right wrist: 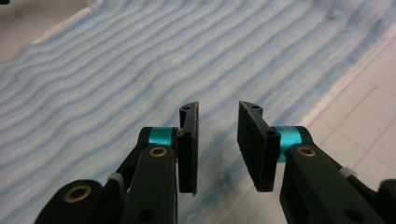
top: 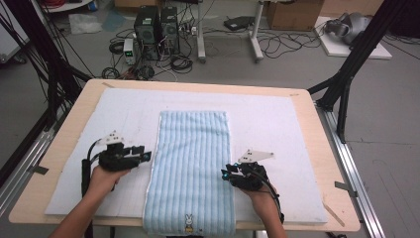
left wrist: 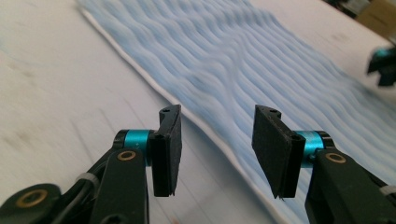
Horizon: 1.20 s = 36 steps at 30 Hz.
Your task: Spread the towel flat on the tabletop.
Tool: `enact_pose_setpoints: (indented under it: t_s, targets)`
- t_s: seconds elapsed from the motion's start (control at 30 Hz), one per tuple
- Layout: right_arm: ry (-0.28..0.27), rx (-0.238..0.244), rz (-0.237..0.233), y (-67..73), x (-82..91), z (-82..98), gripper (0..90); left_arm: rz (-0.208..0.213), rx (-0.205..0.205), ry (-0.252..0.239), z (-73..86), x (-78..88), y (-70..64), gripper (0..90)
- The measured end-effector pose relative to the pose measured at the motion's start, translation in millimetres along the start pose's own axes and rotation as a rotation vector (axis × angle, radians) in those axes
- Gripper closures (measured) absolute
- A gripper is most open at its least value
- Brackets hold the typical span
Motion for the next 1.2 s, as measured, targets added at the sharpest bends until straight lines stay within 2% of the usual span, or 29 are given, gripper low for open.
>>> enact_pose_setpoints:
  t_s: [0.03, 0.07, 0.1, 0.17, 0.2, 0.23, 0.27, 0.33, 0.43, 0.47, 0.6, 0.63, 0.67, 0.7, 0.73, 0.77, 0.8, 0.83, 0.87, 0.9, 0.97, 1.0, 1.03, 1.07, 1.1, 1.13, 1.2]
  targets:
    - [-0.006, -0.006, 0.004, -1.9, -0.5, -0.7, 68.0, 0.0, 0.0, 0.0, 0.0, 0.0, 0.0, 53.8]
    - [-0.009, -0.009, -0.002, -2.1, -0.2, -1.2, 67.6, -0.039, -0.001, -0.012, -9.8, -11.7, 12.2, 55.1]
    - [-0.015, -0.006, -0.003, -2.1, 0.3, -1.7, 67.2, -0.039, -0.001, -0.012, -9.8, -11.7, 12.2, 55.2]
    - [-0.028, -0.005, -0.007, -2.3, 1.4, -2.9, 66.2, -0.082, -0.016, -0.012, -21.8, -31.7, 27.0, 57.7]
    - [-0.028, -0.005, -0.007, -2.3, 1.4, -2.9, 66.2, -0.082, -0.016, -0.012, -21.8, -31.7, 27.0, 58.6]
    - [-0.029, -0.004, -0.006, -3.3, 1.6, -3.1, 65.0, -0.103, -0.021, -0.018, -29.1, -45.9, 36.6, 58.8]
    - [-0.03, -0.003, -0.005, -4.1, 1.3, -3.0, 64.2, -0.103, -0.021, -0.018, -29.1, -45.9, 36.6, 59.6]
    - [-0.029, -0.004, -0.002, -4.4, 1.1, -2.9, 62.5, -0.116, -0.007, -0.009, -38.0, -66.9, 46.6, 60.7]
    - [-0.031, 0.0, 0.0, -4.3, 0.8, -3.4, 62.1, -0.127, -0.006, -0.007, -41.9, -79.0, 49.3, 62.2]
    - [-0.034, 0.007, 0.013, -5.8, 0.7, -4.6, 60.9, -0.141, -0.017, 0.023, -42.6, -90.2, 50.2, 62.8]
    - [-0.054, 0.006, 0.045, -12.6, 3.4, -10.3, 59.1, -0.188, -0.054, 0.073, -42.4, -107.0, 50.6, 64.0]
    - [-0.058, 0.006, 0.042, -14.2, 4.3, -11.7, 58.8, -0.207, -0.064, 0.083, -41.6, -109.7, 50.5, 66.2]
    - [-0.068, 0.013, 0.048, -16.8, 5.1, -13.3, 58.6, -0.239, -0.092, 0.088, -42.2, -110.1, 51.4, 71.2]
    - [-0.074, 0.008, 0.048, -18.7, 5.7, -14.0, 58.2, -0.239, -0.092, 0.088, -42.2, -110.1, 51.4, 79.4]
    - [-0.069, -0.001, 0.049, -20.5, 5.9, -14.1, 58.0, -0.247, -0.11, 0.086, -43.6, -111.9, 51.1, 85.5]
    - [-0.069, 0.001, 0.054, -23.2, 6.1, -15.0, 57.9, -0.247, -0.11, 0.086, -43.6, -111.9, 51.1, 87.0]
    - [-0.073, 0.0, 0.059, -26.1, 6.2, -16.2, 57.8, -0.295, -0.116, 0.071, -46.1, -112.9, 55.7, 87.8]
    - [-0.074, -0.005, 0.063, -29.0, 6.3, -17.3, 57.8, -0.3, -0.098, 0.069, -46.8, -113.4, 57.7, 87.9]
    - [-0.078, -0.009, 0.066, -31.9, 6.0, -18.9, 57.4, -0.3, -0.098, 0.069, -46.8, -113.4, 57.7, 87.6]
    - [-0.076, -0.014, 0.077, -35.0, 5.5, -19.8, 57.0, -0.296, -0.075, 0.065, -47.1, -112.9, 59.8, 85.2]
    - [-0.075, -0.014, 0.099, -41.6, 3.4, -21.8, 56.5, -0.295, -0.055, 0.069, -46.7, -110.6, 62.5, 66.7]
    - [-0.065, -0.018, 0.119, -44.7, 1.6, -22.1, 56.6, -0.292, -0.049, 0.071, -46.0, -109.0, 63.8, 61.9]
    - [-0.065, -0.018, 0.119, -44.7, 1.6, -22.1, 56.6, -0.292, -0.049, 0.071, -46.0, -109.0, 63.8, 60.1]
    - [-0.035, -0.001, 0.192, -55.3, -4.5, -24.7, 61.1, -0.281, -0.036, 0.068, -45.7, -106.2, 64.7, 58.2]
    - [-0.035, -0.001, 0.192, -55.3, -4.5, -24.7, 61.1, -0.27, -0.028, 0.059, -45.8, -104.0, 64.7, 58.2]
    - [-0.02, 0.009, 0.213, -61.8, -11.8, -28.2, 70.0, -0.25, -0.014, 0.022, -46.6, -97.4, 63.3, 56.2]
    - [-0.003, 0.033, 0.235, -71.0, -19.5, -32.9, 73.7, -0.214, -0.022, 0.014, -44.9, -92.6, 59.7, 51.1]
Point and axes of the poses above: each handheld gripper's, and its own axes: x roughly backward along the jaws, z roughly out of its underside, y roughly to its left, the point moved 8 cm from there along -x, roughly forward along the jaws, and after that the axes turned 7 degrees about -z, right-handed, at the moved point
